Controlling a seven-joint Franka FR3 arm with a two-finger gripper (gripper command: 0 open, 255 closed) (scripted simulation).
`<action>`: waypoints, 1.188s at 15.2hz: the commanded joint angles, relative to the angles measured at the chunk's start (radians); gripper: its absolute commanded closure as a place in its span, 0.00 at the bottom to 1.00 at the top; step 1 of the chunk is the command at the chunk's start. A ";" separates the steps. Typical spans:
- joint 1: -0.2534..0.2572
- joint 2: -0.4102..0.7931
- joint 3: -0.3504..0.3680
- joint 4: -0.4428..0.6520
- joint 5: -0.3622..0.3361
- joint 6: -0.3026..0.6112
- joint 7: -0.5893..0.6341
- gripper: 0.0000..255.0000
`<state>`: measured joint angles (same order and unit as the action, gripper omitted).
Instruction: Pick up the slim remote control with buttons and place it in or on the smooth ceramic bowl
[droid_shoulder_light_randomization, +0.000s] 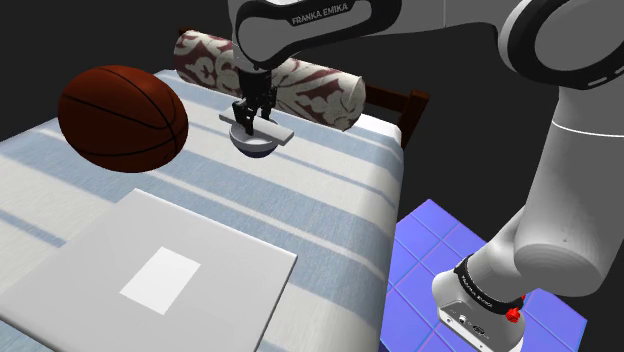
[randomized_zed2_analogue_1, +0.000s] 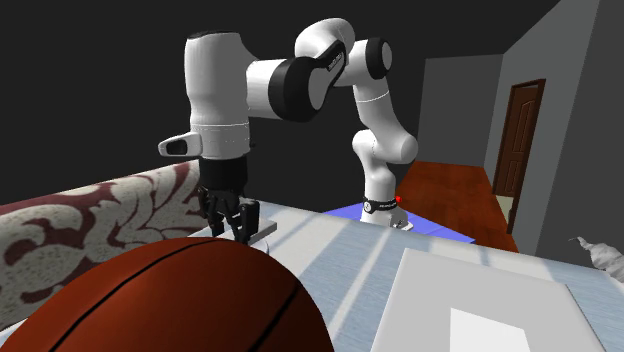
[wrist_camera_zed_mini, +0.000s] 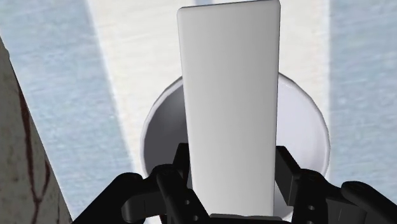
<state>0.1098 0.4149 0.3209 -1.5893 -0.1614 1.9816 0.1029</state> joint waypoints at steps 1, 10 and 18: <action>0.000 0.001 0.000 -0.001 0.000 0.002 0.000 1.00; 0.000 0.001 0.000 -0.001 0.000 0.002 0.000 0.00; 0.002 -0.026 0.006 0.088 0.013 -0.113 -0.009 0.00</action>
<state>0.1119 0.3885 0.3270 -1.5030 -0.1488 1.8704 0.0936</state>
